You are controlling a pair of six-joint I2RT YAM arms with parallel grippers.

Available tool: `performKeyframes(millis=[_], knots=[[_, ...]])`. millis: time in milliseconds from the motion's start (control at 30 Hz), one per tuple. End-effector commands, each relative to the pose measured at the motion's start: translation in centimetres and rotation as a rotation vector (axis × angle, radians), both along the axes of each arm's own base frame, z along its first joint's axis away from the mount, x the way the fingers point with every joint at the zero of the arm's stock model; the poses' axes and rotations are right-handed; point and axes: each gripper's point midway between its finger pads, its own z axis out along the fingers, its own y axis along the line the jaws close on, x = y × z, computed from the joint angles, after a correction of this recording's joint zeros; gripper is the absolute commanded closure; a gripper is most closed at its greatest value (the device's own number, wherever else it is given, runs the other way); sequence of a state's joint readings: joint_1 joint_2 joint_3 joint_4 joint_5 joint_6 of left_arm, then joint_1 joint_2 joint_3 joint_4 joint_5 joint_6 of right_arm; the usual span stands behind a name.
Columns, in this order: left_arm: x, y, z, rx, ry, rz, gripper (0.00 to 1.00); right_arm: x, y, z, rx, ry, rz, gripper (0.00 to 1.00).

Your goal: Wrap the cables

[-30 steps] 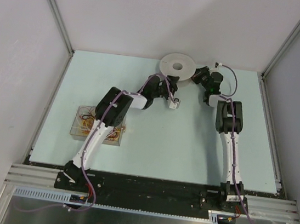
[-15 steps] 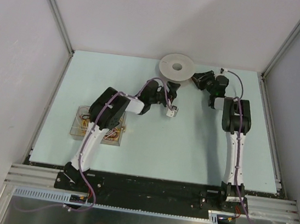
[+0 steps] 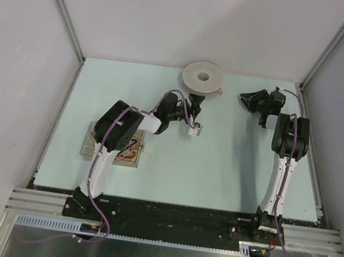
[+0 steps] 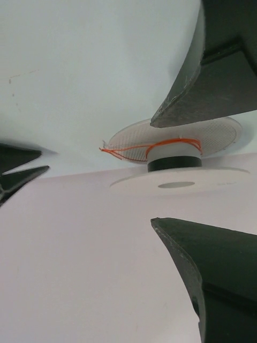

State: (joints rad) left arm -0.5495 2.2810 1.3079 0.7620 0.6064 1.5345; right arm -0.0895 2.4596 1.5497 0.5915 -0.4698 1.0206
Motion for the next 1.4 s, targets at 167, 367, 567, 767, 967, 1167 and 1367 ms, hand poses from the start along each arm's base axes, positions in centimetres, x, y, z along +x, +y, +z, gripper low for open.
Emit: performKeyframes(millis=[167, 367, 567, 767, 967, 1167, 1367], knots=[[-4.2, 1.6, 12.4, -0.183, -0.085, -0.014, 0.22, -3.8, -3.0, 8.2, -0.208, -0.107, 0.073, 0.57], [-5.7, 5.2, 19.7, -0.328, -0.021, 0.102, 0.06, -7.6, -1.9, 15.8, -0.369, -0.24, 0.179, 0.38], [-5.2, 10.7, 26.8, -0.497, 0.172, 0.37, 0.01, -12.4, -0.4, 24.3, -0.541, -0.414, 0.269, 0.29], [-4.1, 17.8, 29.4, -0.605, 0.581, 0.751, 0.01, -17.3, -0.4, 29.5, -0.766, -0.522, 0.293, 0.16], [-7.9, 22.8, 24.3, -0.665, 1.033, 0.971, 0.01, -20.8, -2.7, 27.9, -0.966, -0.417, 0.29, 0.06], [-11.4, 26.4, 17.1, -0.731, 1.274, 1.135, 0.0, -24.6, -3.3, 23.3, -0.983, -0.339, 0.307, 0.01], [-13.0, 28.0, 15.0, -0.728, 1.271, 1.2, 0.01, -27.9, -2.5, 21.2, -0.957, -0.334, 0.311, 0.01]])
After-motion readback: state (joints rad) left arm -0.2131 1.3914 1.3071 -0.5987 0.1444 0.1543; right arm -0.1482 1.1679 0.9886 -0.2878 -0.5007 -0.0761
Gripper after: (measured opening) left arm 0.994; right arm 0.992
